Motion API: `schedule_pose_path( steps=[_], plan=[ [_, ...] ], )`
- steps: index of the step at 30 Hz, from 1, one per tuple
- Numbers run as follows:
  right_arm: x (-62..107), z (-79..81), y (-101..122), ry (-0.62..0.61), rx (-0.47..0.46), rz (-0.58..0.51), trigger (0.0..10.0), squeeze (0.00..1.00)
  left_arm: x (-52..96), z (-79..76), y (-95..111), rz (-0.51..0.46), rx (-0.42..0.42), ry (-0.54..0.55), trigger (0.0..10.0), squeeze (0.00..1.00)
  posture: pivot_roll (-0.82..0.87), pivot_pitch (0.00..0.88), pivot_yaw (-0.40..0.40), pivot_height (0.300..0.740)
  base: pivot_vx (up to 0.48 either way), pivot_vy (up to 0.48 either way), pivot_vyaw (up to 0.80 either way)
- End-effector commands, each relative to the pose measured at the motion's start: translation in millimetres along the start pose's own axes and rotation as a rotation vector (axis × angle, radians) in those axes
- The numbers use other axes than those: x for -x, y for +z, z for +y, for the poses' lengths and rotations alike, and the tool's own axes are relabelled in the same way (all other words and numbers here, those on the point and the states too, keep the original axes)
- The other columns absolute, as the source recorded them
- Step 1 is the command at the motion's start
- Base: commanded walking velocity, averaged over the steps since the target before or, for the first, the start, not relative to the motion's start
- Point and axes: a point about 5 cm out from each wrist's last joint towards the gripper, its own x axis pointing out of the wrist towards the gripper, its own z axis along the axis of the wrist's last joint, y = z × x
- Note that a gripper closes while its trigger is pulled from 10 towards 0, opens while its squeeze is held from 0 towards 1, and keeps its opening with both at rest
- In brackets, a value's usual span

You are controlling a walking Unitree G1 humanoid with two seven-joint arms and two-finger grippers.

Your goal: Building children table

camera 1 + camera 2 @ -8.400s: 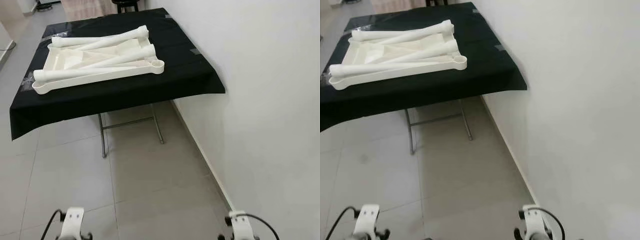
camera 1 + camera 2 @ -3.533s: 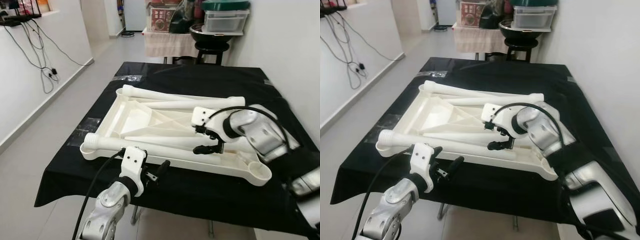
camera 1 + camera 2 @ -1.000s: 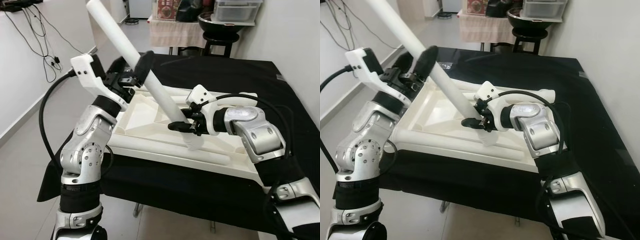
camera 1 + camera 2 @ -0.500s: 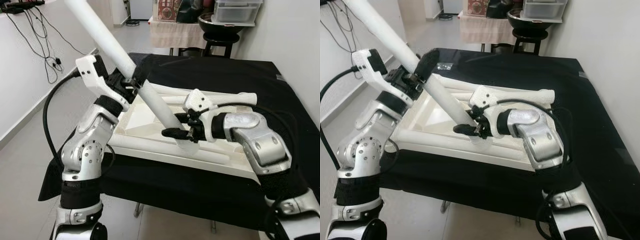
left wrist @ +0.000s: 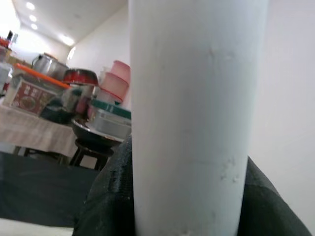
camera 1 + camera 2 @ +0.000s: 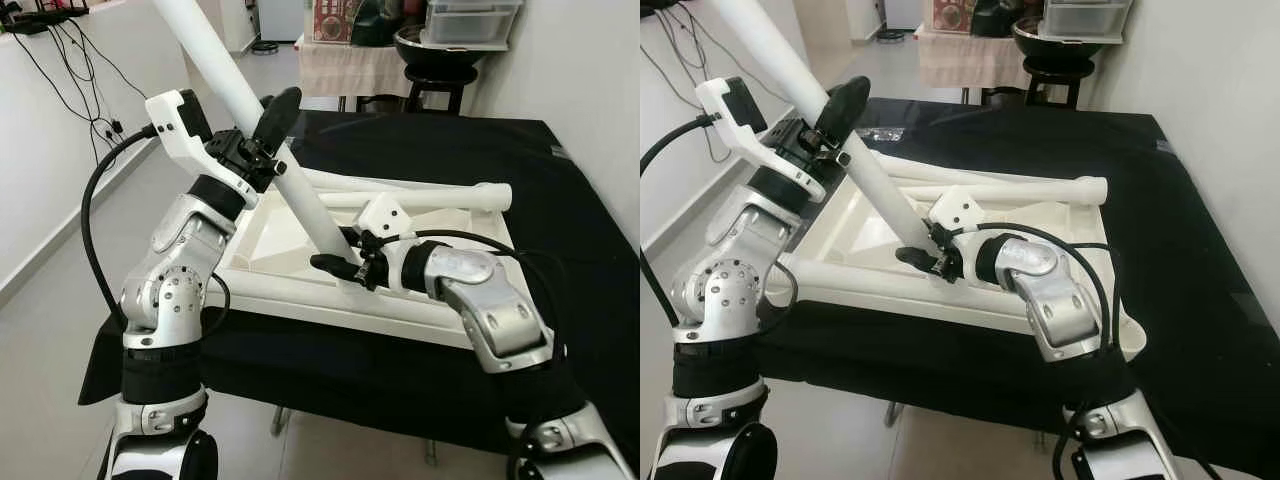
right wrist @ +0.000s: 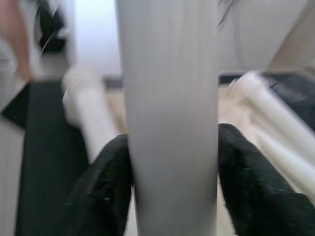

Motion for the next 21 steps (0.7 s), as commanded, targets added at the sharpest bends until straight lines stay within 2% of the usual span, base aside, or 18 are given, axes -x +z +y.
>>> schedule_pose_path(
  steps=[1, 2, 4, 6, 7, 9, 12, 13, 14, 15, 16, 17, 19, 21],
  plan=[
    [-5.4, -2.2, 6, -0.034, -0.043, -0.057, 10.0, 1.0, -2.8, -2.6, -4, 0.02, 0.017, -0.01, 0.0, 0.0, 0.02, 0.018, 0.033, 0.74, 0.0, 0.0, 0.0],
    [-10.1, 0.0, 8, -0.051, -0.089, -0.089, 10.0, 1.0, -4.3, -4.8, -5, 0.022, 0.023, -0.02, 0.0, 0.0, 0.02, 0.017, 0.035, 0.74, 0.0, 0.0, 0.0],
    [-15.1, 4.0, 9, -0.061, -0.105, -0.108, 10.0, 1.0, -5.9, -7.0, -6, 0.023, 0.03, -0.032, 0.0, 0.0, 0.02, 0.017, 0.035, 0.74, 0.0, 0.0, 0.0],
    [-15.1, 4.0, 9, -0.061, -0.105, -0.108, 10.0, 1.0, -5.9, -7.0, -6, 0.023, 0.03, -0.032, 0.0, 0.0, 0.02, 0.017, 0.035, 0.74, 0.0, 0.0, 0.0],
    [-21.6, 11.0, 11, -0.059, -0.096, -0.117, 10.0, 1.0, -8.2, -9.5, -6, 0.023, 0.039, -0.045, 0.0, 0.0, 0.02, 0.017, 0.035, 0.74, 0.0, 0.0, 0.0],
    [-25.8, 15.2, 10, -0.055, -0.081, -0.109, 10.0, 1.0, -9.7, -10.6, -5, 0.024, 0.045, -0.053, 0.0, 0.0, 0.03, 0.016, 0.035, 0.74, 0.0, 0.0, 0.0],
    [-26.7, 16.1, 10, -0.054, -0.077, -0.108, 10.0, 1.0, -10.0, -10.7, -5, 0.024, 0.047, -0.055, 0.0, 0.0, 0.03, 0.016, 0.035, 0.74, 0.0, 0.0, 0.0],
    [-32.2, 20.5, 8, -0.037, -0.028, -0.07, 10.0, 0.0, -11.4, -12.1, -5, 0.024, 0.047, -0.064, 0.0, 0.0, 0.03, 0.014, 0.036, 0.74, 0.0, 0.0, 0.0],
    [-32.2, 20.5, 8, -0.037, -0.028, -0.07, 10.0, 0.0, -11.4, -12.1, -5, 0.024, 0.047, -0.064, 0.0, 0.0, 0.03, 0.014, 0.036, 0.74, 0.0, 0.0, 0.0],
    [-38.4, 24.0, 5, -0.026, 0.052, -0.016, 10.0, 0.0, -13.3, -14.0, -4, 0.023, 0.048, -0.076, 0.0, 0.0, 0.03, 0.013, 0.035, 0.74, 0.0, 0.0, 0.0],
    [-38.4, 24.0, 5, -0.026, 0.052, -0.016, 10.0, 0.0, -13.3, -14.0, -4, 0.023, 0.048, -0.076, 0.0, 0.0, 0.03, 0.013, 0.035, 0.74, 0.0, 0.0, 0.0],
    [-43.7, 24.8, 2, -0.032, 0.105, 0.029, 10.0, 0.0, -15.5, -16.3, -4, 0.022, 0.049, -0.089, 0.0, 0.0, 0.03, 0.012, 0.034, 0.74, 0.0, 0.0, 0.0],
    [-48.6, 23.1, 0, -0.049, 0.13, 0.058, 10.0, 0.0, -18.0, -19.5, -4, 0.019, 0.053, -0.105, 0.0, 0.0, 0.03, 0.012, 0.034, 0.74, 0.0, 0.0, 0.0],
    [-54.3, 17.0, -2, -0.097, 0.117, 0.093, 10.0, 0.0, -21.8, -25.1, -4, 0.017, 0.059, -0.134, 0.0, 0.0, 0.04, 0.011, 0.03, 0.74, 0.0, 0.0, 0.0]
  ],
)
